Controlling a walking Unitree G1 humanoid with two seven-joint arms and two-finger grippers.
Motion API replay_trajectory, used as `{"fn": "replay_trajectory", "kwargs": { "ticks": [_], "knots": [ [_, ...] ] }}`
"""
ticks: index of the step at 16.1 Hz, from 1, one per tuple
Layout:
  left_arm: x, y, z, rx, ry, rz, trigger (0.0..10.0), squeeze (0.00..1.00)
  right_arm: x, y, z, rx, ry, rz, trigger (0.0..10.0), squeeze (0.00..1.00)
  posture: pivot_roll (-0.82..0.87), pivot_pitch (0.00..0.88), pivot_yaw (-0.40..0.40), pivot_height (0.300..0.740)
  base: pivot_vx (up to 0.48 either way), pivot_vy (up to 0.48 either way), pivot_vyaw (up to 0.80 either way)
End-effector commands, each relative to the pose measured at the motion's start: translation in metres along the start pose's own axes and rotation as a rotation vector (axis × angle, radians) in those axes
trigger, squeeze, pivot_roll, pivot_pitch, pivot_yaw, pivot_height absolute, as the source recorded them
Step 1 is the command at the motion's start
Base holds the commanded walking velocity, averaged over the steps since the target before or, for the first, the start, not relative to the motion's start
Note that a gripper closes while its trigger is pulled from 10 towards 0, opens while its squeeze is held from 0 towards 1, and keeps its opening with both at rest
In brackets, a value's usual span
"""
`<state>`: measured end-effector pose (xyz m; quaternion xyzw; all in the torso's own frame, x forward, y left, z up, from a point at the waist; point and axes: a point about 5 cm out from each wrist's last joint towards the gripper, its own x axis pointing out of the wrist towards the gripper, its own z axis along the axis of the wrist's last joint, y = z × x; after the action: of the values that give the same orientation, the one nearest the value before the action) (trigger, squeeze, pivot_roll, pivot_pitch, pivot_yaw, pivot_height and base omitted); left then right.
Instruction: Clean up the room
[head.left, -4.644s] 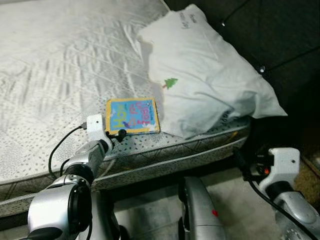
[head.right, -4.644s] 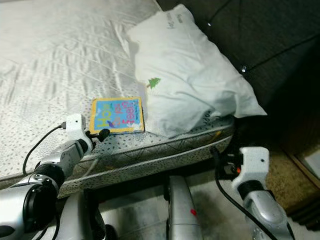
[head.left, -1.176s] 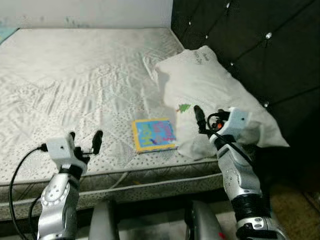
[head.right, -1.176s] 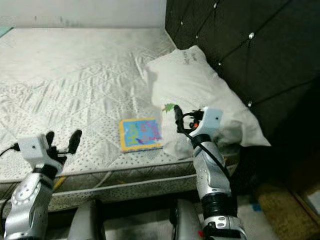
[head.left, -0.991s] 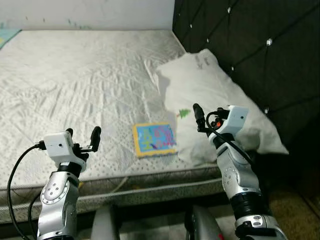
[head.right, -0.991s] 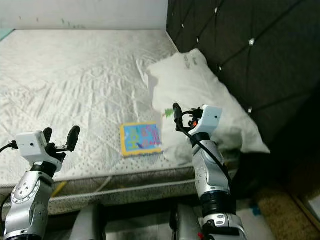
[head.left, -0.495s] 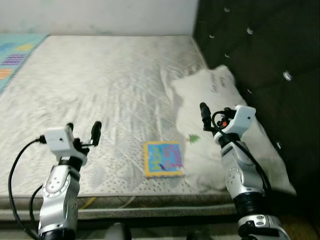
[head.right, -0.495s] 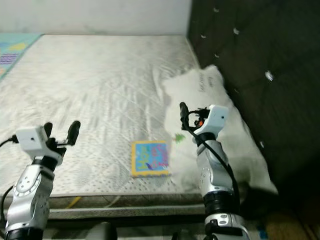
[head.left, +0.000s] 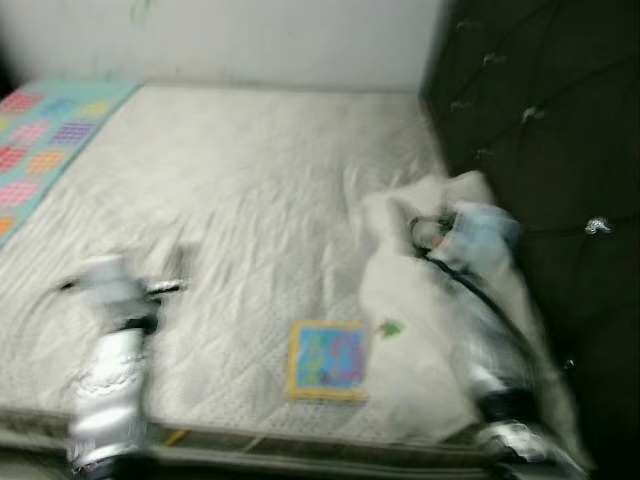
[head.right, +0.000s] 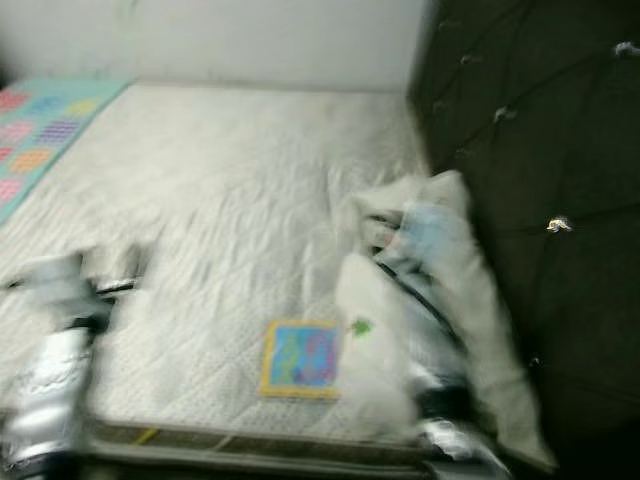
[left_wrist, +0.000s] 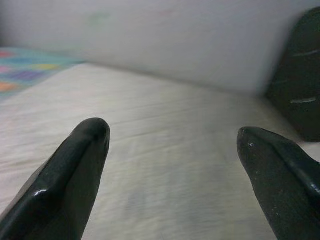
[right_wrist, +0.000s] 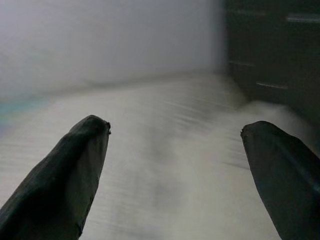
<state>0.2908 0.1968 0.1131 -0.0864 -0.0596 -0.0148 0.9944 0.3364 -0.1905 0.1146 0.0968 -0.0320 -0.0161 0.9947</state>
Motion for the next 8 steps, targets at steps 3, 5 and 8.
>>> {"fn": "replay_trajectory", "kwargs": {
  "ticks": [3, 5, 8],
  "knots": [
    [-0.0157, 0.0259, -0.0064, 0.044, 0.03, 0.071, 10.0, 0.0, -0.0031, 0.0063, -0.0051, -0.01, 0.005, 0.012, 10.0, 0.0, 0.01, 0.0, -0.017, 0.74, 0.0, 0.0, 0.0],
    [-0.0148, 0.0252, -0.0084, 0.03, 0.034, 0.071, 10.0, 0.0, -0.0044, 0.0033, -0.0092, -0.021, 0.025, 0.0, 10.0, 0.0, 0.01, 0.0, -0.021, 0.74, 0.0, 0.0, -0.4],
    [-0.0128, 0.0238, -0.009, 0.018, 0.036, 0.062, 10.0, 0.0, -0.001, 0.0058, -0.0062, -0.025, 0.014, 0.007, 10.0, 0.0, 0.01, 0.0, -0.022, 0.74, 0.0, 0.0, -0.8]
  ]
}}
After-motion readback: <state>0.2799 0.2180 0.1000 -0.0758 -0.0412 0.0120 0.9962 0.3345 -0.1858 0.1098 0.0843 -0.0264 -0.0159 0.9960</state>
